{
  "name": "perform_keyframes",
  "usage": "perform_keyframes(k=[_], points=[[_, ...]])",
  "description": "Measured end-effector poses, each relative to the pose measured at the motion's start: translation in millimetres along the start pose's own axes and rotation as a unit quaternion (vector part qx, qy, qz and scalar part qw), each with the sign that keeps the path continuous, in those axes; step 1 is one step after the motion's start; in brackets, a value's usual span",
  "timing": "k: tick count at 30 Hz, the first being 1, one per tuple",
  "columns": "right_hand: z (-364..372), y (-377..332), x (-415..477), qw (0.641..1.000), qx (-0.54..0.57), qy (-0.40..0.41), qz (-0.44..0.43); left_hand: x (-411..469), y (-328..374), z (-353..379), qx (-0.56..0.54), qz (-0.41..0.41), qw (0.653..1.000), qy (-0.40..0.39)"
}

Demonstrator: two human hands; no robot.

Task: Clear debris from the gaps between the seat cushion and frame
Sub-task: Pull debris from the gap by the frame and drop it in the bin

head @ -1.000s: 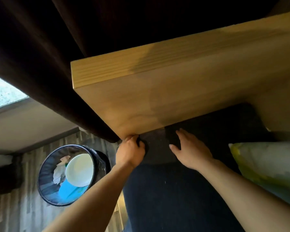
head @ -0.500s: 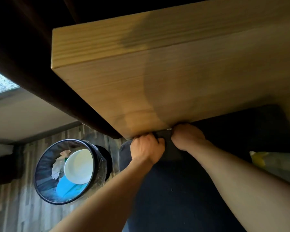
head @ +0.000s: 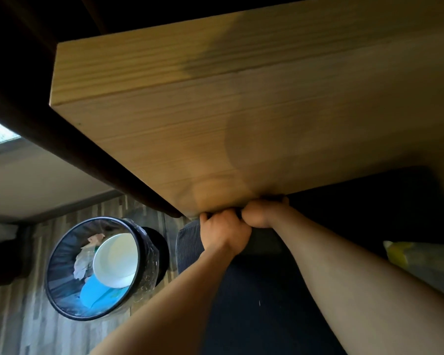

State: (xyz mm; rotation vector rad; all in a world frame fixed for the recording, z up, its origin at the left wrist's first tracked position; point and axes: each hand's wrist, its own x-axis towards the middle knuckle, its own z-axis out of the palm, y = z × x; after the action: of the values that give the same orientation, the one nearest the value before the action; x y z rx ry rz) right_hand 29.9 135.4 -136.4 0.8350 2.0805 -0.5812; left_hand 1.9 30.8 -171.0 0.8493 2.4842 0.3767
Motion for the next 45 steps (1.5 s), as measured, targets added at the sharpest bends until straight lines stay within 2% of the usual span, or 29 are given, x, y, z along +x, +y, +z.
perform_keyframes(k=[4, 11, 15, 19, 23, 26, 28, 33, 36, 40, 45], points=[[0, -1, 3, 1.000, 0.020, 0.005, -0.002, 6, -2, -5, -0.034, -0.018, 0.999, -0.035], [11, 26, 4, 0.991, 0.120, 0.063, -0.012, 12, 11, 0, 0.000, -0.055, 0.995, -0.078], [17, 26, 8, 0.987, 0.132, 0.088, -0.013, 9, 9, 2, -0.012, -0.055, 0.996, -0.076], [25, 23, 9, 0.984, 0.130, 0.119, -0.034, 5, 7, 0, -0.091, -0.067, 0.990, -0.086], [37, 22, 1, 0.946, 0.257, 0.191, -0.050, -3, 1, 3, -0.214, -0.091, 0.972, -0.039], [44, 18, -14, 0.892, 0.351, 0.278, -0.066, -12, -4, 1, -0.313, -0.092, 0.944, 0.038], [47, 8, -24, 0.869, 0.384, 0.304, -0.073, -19, -4, -4, -0.371, -0.086, 0.921, 0.084], [56, -18, -46, 0.839, 0.443, 0.295, -0.116, -42, -9, -27, -0.497, -0.167, 0.843, 0.118], [61, -42, -67, 0.815, 0.482, 0.275, -0.165, -66, -26, -46, -0.555, -0.180, 0.802, 0.129], [72, -81, -94, 0.819, 0.474, 0.237, -0.223, -105, -65, -71, -0.616, -0.182, 0.756, 0.125], [102, -138, -109, 0.857, 0.436, 0.153, -0.229, -153, -125, -81, -0.611, -0.238, 0.740, 0.146]])
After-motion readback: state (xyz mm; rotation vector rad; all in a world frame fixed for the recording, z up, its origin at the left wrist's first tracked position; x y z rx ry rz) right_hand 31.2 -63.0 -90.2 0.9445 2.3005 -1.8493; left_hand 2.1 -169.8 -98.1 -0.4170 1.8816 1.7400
